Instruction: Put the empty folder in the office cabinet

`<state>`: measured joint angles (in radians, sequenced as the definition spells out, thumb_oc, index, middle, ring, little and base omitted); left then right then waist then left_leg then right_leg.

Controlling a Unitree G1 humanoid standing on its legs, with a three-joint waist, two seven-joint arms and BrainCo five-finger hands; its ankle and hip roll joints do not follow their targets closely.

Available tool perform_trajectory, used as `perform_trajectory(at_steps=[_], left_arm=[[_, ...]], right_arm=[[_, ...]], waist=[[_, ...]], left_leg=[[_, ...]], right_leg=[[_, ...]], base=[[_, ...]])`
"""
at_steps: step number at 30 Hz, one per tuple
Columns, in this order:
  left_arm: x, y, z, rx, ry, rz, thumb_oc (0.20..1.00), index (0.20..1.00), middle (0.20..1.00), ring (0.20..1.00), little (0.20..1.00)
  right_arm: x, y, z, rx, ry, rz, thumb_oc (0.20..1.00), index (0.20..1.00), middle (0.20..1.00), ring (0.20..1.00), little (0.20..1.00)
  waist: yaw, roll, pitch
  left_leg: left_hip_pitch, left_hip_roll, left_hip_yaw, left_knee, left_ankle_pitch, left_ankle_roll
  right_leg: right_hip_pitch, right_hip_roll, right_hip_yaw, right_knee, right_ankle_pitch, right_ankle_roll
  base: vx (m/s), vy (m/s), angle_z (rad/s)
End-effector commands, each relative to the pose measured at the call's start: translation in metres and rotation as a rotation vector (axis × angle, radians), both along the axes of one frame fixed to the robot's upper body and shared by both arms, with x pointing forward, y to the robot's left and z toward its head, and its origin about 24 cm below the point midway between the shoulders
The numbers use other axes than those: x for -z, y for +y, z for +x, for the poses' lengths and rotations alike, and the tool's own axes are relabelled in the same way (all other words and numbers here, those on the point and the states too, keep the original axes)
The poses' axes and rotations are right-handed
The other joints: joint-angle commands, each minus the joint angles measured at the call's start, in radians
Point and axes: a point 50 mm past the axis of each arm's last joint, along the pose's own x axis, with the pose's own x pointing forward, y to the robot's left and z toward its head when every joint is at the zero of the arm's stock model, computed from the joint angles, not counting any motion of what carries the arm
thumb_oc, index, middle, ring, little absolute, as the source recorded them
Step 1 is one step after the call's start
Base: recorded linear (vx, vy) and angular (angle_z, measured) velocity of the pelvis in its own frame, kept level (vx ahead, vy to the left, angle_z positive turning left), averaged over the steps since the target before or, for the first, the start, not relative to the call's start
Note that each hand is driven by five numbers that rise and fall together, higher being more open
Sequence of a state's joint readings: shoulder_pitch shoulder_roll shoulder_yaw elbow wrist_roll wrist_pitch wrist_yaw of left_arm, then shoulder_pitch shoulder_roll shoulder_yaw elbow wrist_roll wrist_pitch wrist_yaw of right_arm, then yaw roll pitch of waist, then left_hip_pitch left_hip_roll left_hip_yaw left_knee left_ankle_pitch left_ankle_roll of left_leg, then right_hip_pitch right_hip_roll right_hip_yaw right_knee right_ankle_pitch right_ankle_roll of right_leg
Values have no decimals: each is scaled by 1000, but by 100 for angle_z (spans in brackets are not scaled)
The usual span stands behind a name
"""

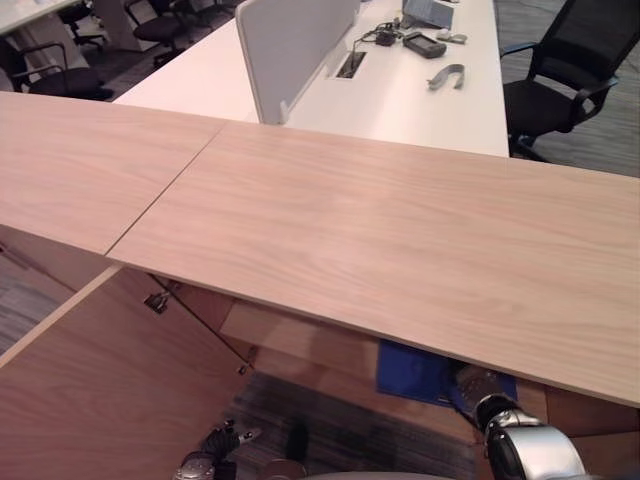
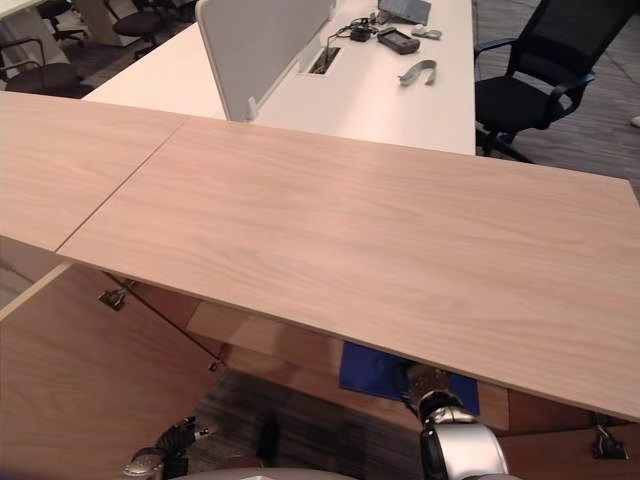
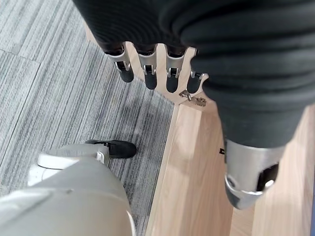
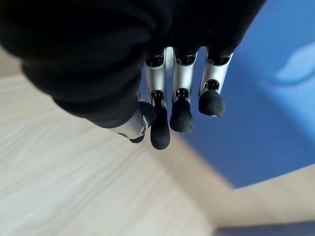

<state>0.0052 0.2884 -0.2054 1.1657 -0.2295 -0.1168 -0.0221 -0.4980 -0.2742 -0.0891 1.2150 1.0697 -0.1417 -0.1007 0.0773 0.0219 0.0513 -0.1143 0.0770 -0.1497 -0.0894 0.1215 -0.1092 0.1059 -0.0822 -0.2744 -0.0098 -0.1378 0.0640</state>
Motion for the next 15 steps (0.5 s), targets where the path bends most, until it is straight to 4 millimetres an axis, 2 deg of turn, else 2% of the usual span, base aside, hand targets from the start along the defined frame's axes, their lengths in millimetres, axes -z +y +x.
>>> perform_trajectory(at_steps=[1, 4, 8, 12, 15], left_arm=[[-10, 5, 26, 39, -78, 13, 1000, 1000, 1000, 1000, 1000], [-10, 7, 22, 47, -74, 10, 1000, 1000, 1000, 1000, 1000], [-9, 8, 17, 80, -58, 18, 1000, 1000, 1000, 1000, 1000], [-9, 8, 17, 87, -55, 16, 1000, 1000, 1000, 1000, 1000], [-9, 6, 18, 85, -60, 7, 1000, 1000, 1000, 1000, 1000]], right_arm=[[-32, -22, 22, 88, -111, -24, 200, 200, 200, 200, 200], [-56, -40, 34, 114, -166, -69, 200, 200, 200, 200, 200], [-70, -55, 38, 125, -178, -110, 200, 200, 200, 200, 200], [-77, -52, 43, 113, -213, -110, 200, 200, 200, 200, 200], [-80, -38, 51, 79, -272, -91, 200, 200, 200, 200, 200]], waist=[[63, 14, 43], [79, 14, 56], [93, 17, 67], [99, 19, 73], [97, 19, 76]], left_leg=[[92, 40, -19, 2, -153, -11], [77, 36, -30, 2, -146, -10], [65, 32, -39, 2, -140, -10], [60, 30, -42, 2, -136, -9], [57, 30, -44, 2, -134, -9]], right_leg=[[-119, -133, 12, 111, 41, 117], [-125, -135, 3, 115, 43, 117], [-129, -138, -6, 116, 43, 118], [-130, -138, -9, 117, 43, 118], [-130, -137, -8, 118, 42, 117]], base=[[-29, 3, 12], [-40, -7, 7], [-22, -4, 6], [0, 0, 0], [0, 0, 0]])
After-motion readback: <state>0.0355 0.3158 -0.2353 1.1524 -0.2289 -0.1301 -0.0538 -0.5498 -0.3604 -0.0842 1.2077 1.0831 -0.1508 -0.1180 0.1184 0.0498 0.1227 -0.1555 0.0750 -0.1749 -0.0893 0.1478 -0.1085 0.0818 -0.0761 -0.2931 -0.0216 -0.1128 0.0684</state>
